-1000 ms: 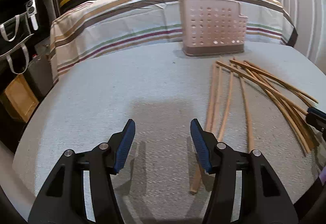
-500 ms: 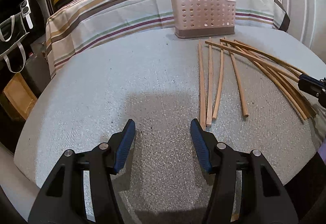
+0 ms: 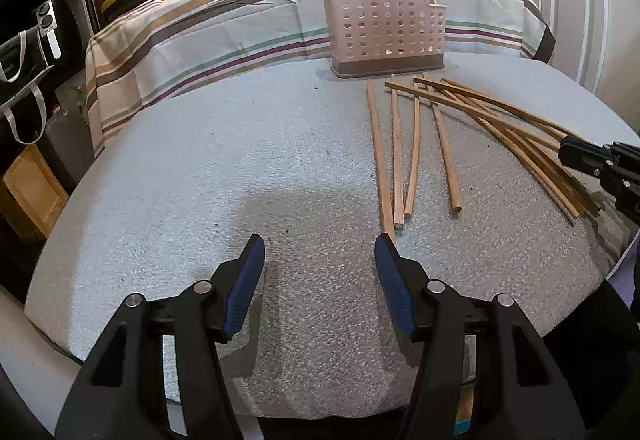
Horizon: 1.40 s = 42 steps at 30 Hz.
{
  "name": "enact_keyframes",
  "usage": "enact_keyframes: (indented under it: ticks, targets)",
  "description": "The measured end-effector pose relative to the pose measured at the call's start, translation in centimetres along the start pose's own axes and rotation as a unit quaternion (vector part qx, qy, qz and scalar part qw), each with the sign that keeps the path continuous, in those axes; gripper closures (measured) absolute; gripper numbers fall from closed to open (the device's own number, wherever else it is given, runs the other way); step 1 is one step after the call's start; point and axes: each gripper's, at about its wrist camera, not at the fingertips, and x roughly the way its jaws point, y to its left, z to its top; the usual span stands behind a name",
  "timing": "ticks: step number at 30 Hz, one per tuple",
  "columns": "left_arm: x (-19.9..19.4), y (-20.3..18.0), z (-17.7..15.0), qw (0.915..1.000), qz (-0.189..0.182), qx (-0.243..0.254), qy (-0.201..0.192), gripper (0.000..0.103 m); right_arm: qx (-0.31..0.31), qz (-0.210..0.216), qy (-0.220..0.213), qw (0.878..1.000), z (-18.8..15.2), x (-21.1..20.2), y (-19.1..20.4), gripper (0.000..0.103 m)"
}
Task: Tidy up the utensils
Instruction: 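Close the left tool on a chopstick while the right tool closes on another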
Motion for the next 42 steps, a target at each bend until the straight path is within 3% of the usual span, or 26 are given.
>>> enact_keyframes:
  ticks: [8,14,19,29,33,42]
  targets:
    - [-1.4,0.4,-0.4,0.9996,-0.015,-0.018,-0.015,0.047,0.002,-0.001,0.000,1.000,0.0,0.0,0.0,0.096]
    - [-0.6,-1.3,-0.8,0.9998,-0.011,0.006,-0.018,0.049,0.001,-0.001,0.002,1.000,-0.2,0.1,0.3,0.096]
    - [0.2,-1.9,-0.8,0.9994,-0.012,0.012,-0.031,0.062,0.003,-0.003,0.003,1.000,-0.4,0.1,0.3,0.096]
    - [0.7,-0.9,-1.0,0.9986,-0.024,-0.014,-0.045,0.077,0.004,-0.004,0.003,1.000,-0.5,0.0,0.3,0.096]
    - [0.6,-1.2,-1.1,0.9987,-0.016,-0.008,-0.047,0.092,0.008,-0.002,0.004,1.000,-0.5,0.0,0.2,0.096]
    - [-0.3,-0.1,-0.5,0.9976,-0.010,-0.031,-0.060,0.096,0.012,-0.009,-0.014,1.000,0.2,-0.8,-0.2,0.096]
